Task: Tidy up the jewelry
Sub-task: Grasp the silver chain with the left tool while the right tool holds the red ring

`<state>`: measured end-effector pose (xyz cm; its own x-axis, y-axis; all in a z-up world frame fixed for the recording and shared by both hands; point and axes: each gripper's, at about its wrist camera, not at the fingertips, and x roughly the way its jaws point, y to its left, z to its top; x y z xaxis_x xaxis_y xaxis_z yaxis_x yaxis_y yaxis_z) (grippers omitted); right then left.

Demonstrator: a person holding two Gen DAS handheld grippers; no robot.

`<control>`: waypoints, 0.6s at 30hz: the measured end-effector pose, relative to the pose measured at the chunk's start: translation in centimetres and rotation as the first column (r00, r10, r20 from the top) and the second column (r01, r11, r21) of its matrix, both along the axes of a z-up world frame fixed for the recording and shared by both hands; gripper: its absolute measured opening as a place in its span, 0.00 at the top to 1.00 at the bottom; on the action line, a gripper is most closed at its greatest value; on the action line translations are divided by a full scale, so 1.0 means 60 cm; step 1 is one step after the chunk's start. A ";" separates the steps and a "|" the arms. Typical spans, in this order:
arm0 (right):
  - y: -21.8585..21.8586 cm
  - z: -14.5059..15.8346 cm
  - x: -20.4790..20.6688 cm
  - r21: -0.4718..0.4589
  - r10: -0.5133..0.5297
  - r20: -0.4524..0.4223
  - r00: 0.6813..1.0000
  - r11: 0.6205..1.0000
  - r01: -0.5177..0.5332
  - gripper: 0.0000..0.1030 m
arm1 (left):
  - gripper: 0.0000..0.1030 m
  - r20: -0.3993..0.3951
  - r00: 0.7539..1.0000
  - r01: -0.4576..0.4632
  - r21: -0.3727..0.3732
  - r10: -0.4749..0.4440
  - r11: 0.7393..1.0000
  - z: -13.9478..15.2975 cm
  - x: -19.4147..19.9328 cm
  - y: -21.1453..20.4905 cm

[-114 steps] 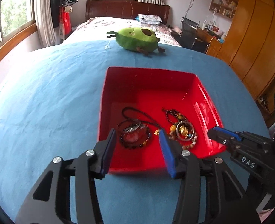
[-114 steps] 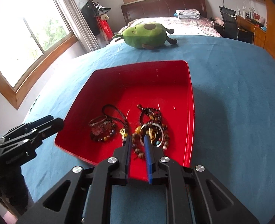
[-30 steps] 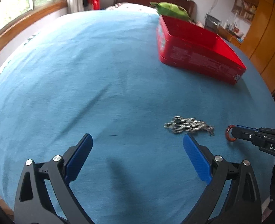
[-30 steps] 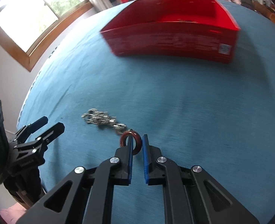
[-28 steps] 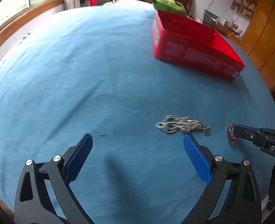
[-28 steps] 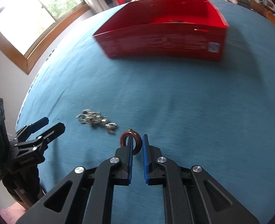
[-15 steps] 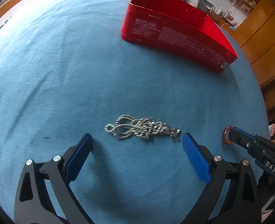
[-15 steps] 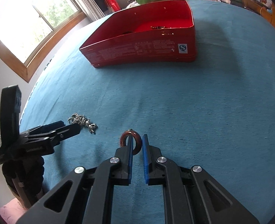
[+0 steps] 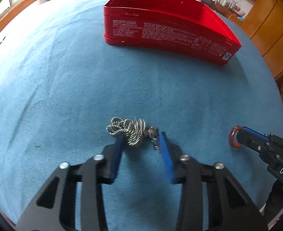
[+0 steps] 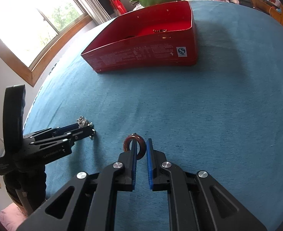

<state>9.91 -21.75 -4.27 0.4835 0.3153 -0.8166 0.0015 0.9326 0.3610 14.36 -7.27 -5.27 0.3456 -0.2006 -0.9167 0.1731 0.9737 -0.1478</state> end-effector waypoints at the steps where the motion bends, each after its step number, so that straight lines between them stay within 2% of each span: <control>1: 0.001 0.000 0.000 0.001 0.000 0.000 1.000 1.000 0.000 0.91 | 0.81 -0.001 1.000 0.004 -0.008 -0.004 1.000 0.000 0.003 -0.002; 7: -0.001 -0.007 0.003 0.008 -0.004 -0.006 1.000 1.000 0.004 0.91 | 0.89 0.019 1.000 0.018 -0.060 -0.016 0.998 0.002 0.012 -0.002; 10: -0.001 -0.006 0.003 0.010 -0.003 -0.007 1.000 1.000 0.003 0.91 | 0.90 0.026 1.000 0.017 -0.086 -0.014 0.996 0.008 0.005 0.008; 11: -0.001 -0.005 0.003 0.010 -0.002 -0.005 1.000 1.000 0.002 0.91 | 1.00 0.030 0.999 0.015 -0.090 -0.013 0.996 0.009 0.003 0.011; 14: 0.000 0.002 0.003 0.014 -0.001 0.007 1.000 1.000 0.001 0.91 | 1.00 0.056 0.998 0.016 -0.123 -0.009 0.992 0.027 -0.012 0.033; 18: 0.001 0.006 0.005 0.010 -0.002 0.011 1.000 1.000 0.002 0.91 | 1.00 0.105 0.994 0.022 -0.114 -0.010 0.993 0.049 -0.019 0.044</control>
